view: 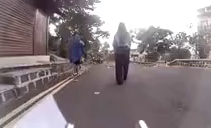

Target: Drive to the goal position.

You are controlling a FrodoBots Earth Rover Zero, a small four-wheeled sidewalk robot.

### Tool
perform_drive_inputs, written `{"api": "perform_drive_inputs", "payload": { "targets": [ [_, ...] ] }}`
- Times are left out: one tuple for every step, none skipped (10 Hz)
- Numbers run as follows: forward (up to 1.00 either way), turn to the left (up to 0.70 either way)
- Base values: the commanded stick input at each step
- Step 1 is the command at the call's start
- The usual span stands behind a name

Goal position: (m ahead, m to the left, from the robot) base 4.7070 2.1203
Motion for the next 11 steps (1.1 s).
{"api": "perform_drive_inputs", "payload": {
  "targets": [
    [0.45,0.0],
    [0.45,0.0],
    [0.45,0.0],
    [0.45,0.06],
    [0.45,0.16],
    [0.45,0.26],
    [0.45,0.27],
    [0.45,0.27],
    [0.45,0.27],
    [0.45,0.27],
    [0.45,0.27]
  ]
}}
